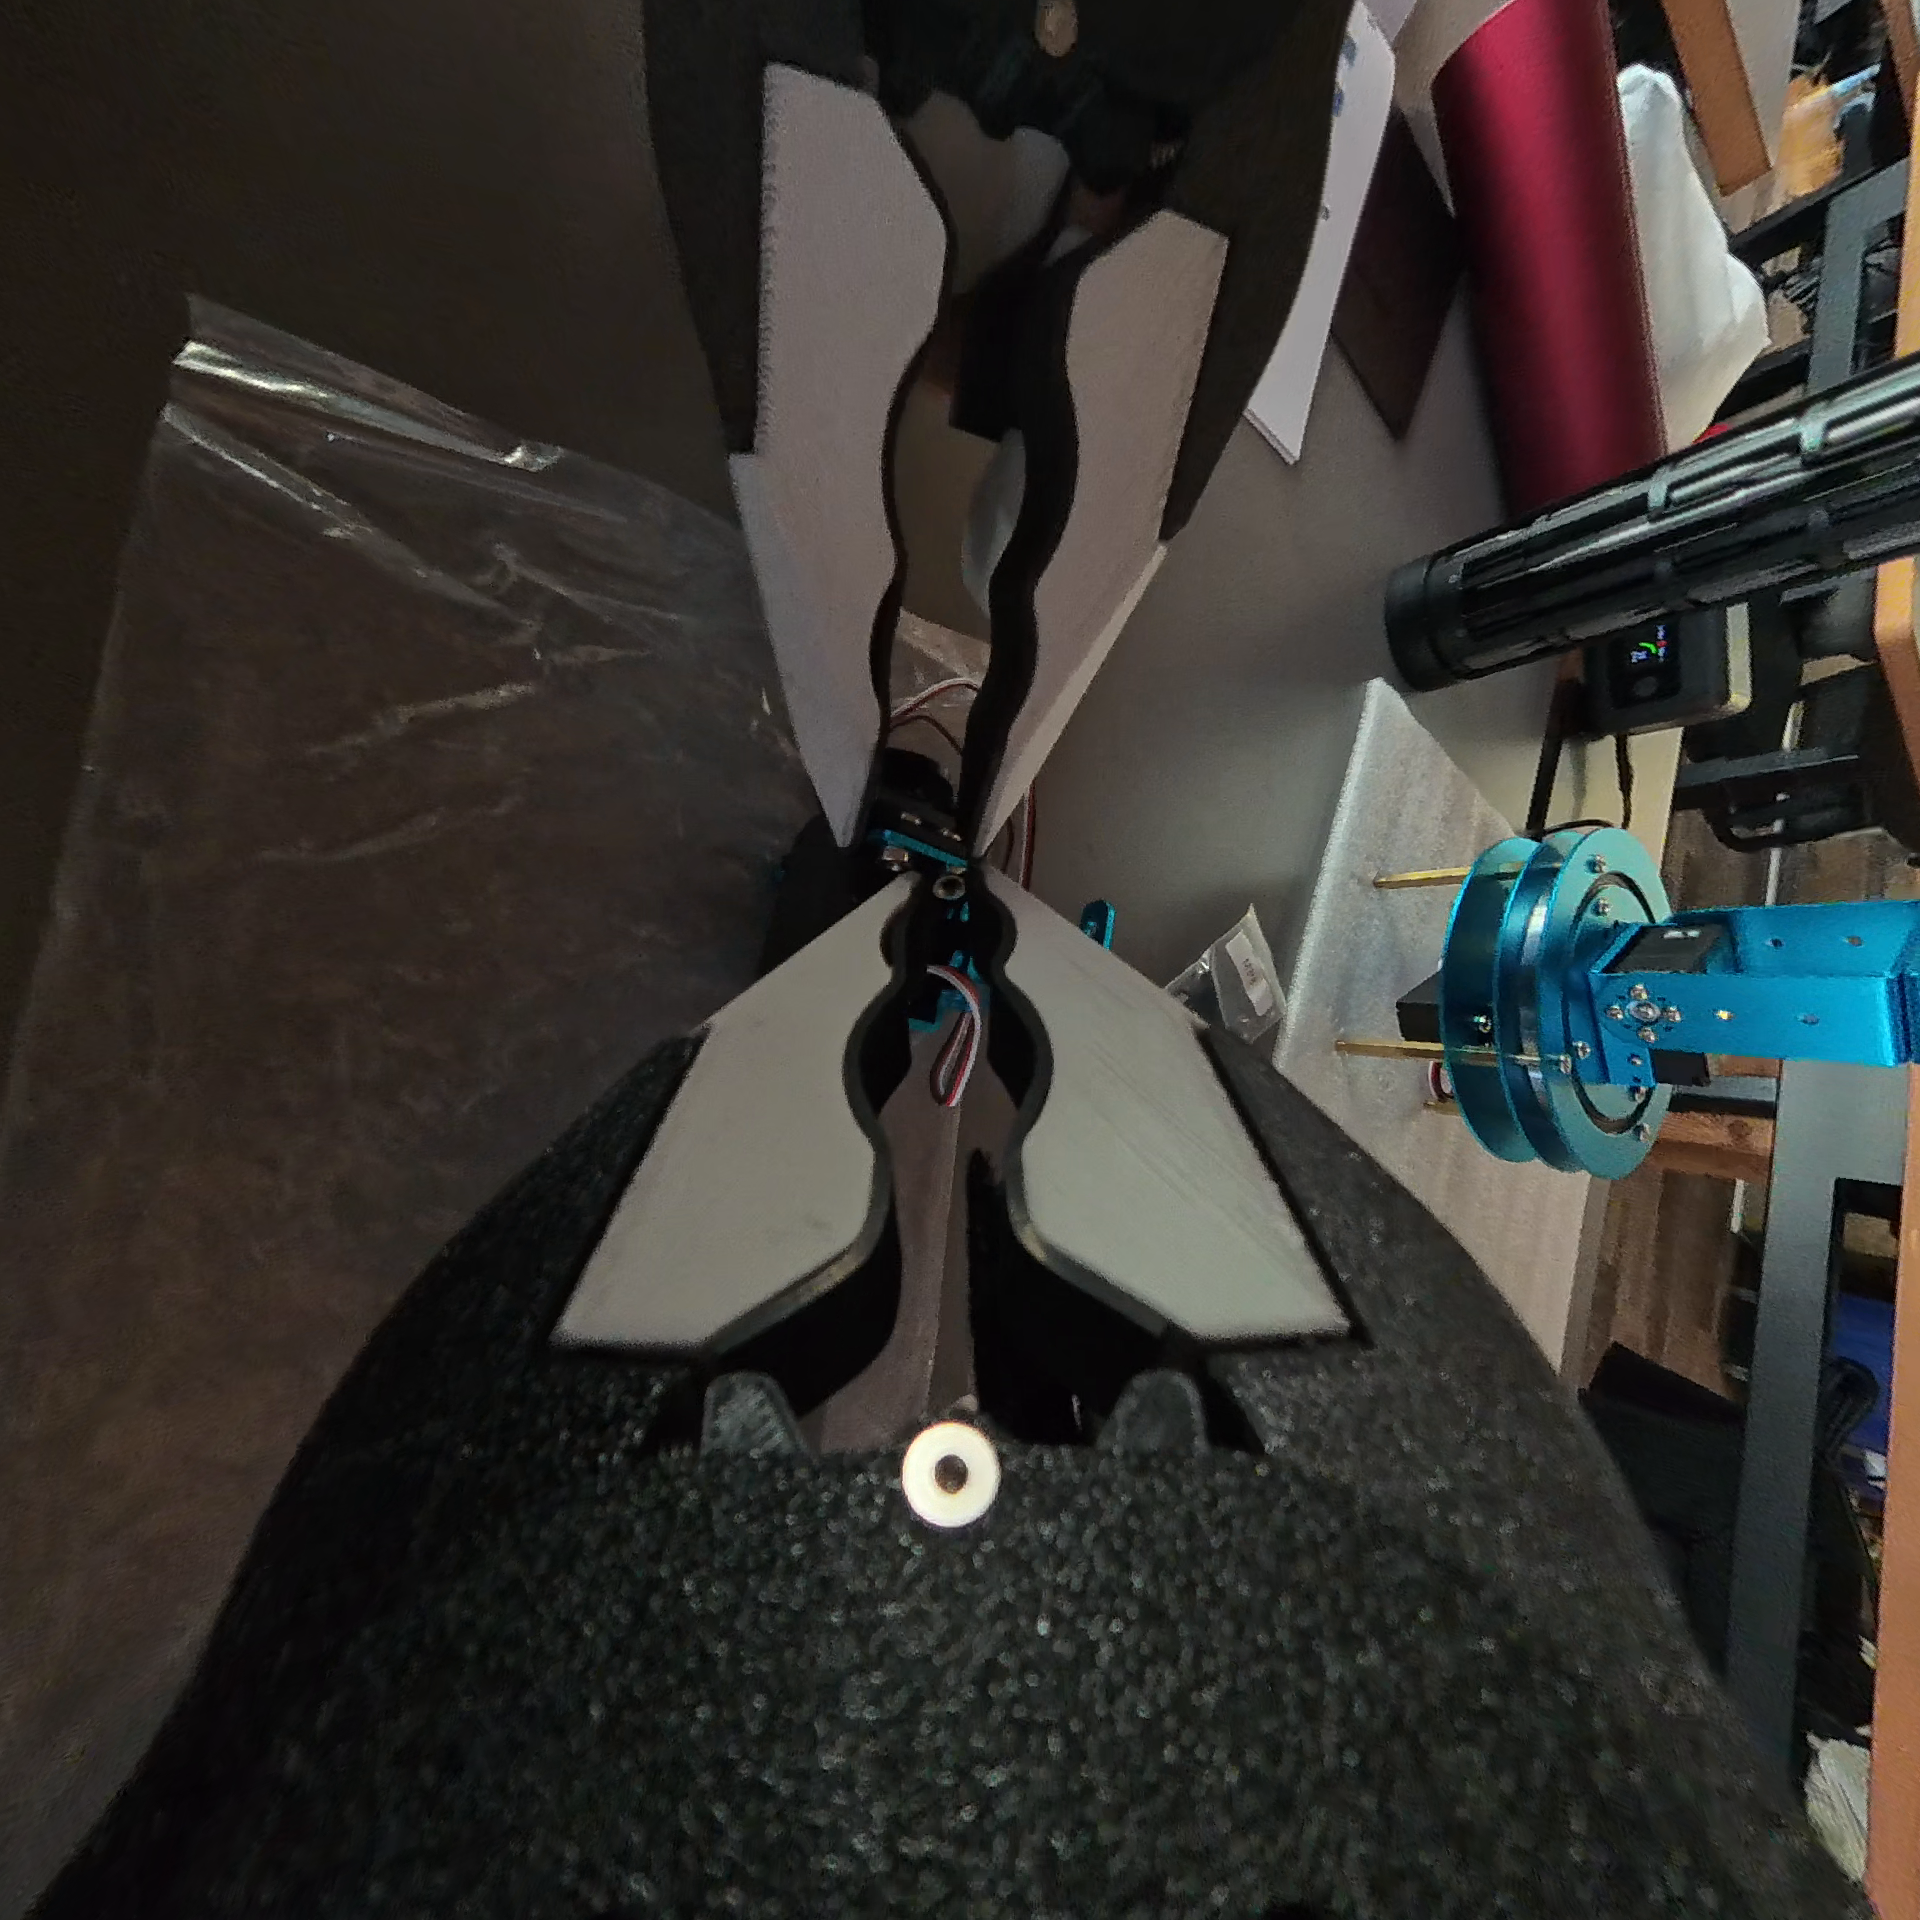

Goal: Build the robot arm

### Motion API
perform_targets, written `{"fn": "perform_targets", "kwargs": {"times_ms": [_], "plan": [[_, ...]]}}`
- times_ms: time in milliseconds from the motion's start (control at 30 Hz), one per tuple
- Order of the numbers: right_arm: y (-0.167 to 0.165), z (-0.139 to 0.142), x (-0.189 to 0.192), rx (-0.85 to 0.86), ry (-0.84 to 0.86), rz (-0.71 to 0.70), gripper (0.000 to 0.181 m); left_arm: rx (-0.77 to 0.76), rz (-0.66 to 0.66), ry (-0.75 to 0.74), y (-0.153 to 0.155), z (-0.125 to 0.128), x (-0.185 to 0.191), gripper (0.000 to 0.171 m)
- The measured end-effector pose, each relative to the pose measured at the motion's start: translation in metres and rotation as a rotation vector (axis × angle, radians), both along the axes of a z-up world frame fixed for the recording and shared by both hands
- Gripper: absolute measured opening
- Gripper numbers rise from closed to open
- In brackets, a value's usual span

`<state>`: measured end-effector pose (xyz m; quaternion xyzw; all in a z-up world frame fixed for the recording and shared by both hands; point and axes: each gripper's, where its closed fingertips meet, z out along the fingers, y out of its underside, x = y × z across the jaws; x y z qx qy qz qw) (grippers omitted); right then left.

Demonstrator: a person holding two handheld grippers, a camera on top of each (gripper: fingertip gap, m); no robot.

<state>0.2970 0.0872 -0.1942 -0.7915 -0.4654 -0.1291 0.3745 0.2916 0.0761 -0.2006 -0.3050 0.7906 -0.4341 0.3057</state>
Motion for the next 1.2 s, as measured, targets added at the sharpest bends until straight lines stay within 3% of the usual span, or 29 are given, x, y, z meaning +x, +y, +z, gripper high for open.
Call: {"fn": "perform_targets", "kwargs": {"times_ms": [233,667,833,1200], "plan": [[-0.0005,0.0002,-0.0004,0.006,0.084,0.008,0.006,0.013,-0.001,-0.009,-0.0003,-0.0002,0.0001,0.02],[-0.001,0.0017,-0.0038,0.26,-0.222,0.159,0.006,0.008,-0.005,-0.006,0.0007,-0.0002,-0.0005,0.02],[-0.0005,0.0009,-0.0035,0.165,-0.104,0.16,0.006,-0.023,-0.011,0.022,0.0014,-0.0001,-0.0011,0.02],[0.0061,-0.0002,-0.0072,-0.017,-0.074,0.176,0.006,-0.075,-0.029,0.079,0.0079,-0.0011,-0.0045,0.019]]}}
